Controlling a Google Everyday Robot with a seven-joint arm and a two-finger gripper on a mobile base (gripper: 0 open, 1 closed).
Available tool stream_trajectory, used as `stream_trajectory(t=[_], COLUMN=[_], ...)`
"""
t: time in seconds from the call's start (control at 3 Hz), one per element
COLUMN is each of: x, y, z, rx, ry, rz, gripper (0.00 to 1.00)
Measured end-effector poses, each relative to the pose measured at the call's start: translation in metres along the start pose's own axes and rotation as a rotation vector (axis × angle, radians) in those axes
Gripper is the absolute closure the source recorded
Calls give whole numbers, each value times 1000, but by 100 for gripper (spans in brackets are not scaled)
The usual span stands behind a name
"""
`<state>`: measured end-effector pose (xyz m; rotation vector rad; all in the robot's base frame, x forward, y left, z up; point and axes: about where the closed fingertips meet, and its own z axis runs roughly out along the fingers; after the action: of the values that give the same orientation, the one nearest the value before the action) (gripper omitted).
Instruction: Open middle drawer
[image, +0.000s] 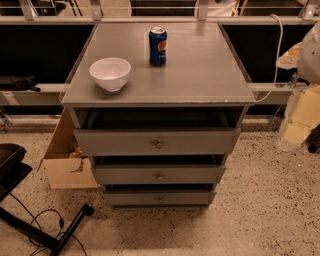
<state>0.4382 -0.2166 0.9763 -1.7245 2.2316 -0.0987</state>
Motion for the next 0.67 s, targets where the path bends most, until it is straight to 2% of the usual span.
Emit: stream_trajectory(t=[0.33, 0.67], x=[0, 1], y=[0, 4], z=[0, 16], rx=[0, -11], ry=[0, -14], rz=[0, 17], gripper=[0, 0])
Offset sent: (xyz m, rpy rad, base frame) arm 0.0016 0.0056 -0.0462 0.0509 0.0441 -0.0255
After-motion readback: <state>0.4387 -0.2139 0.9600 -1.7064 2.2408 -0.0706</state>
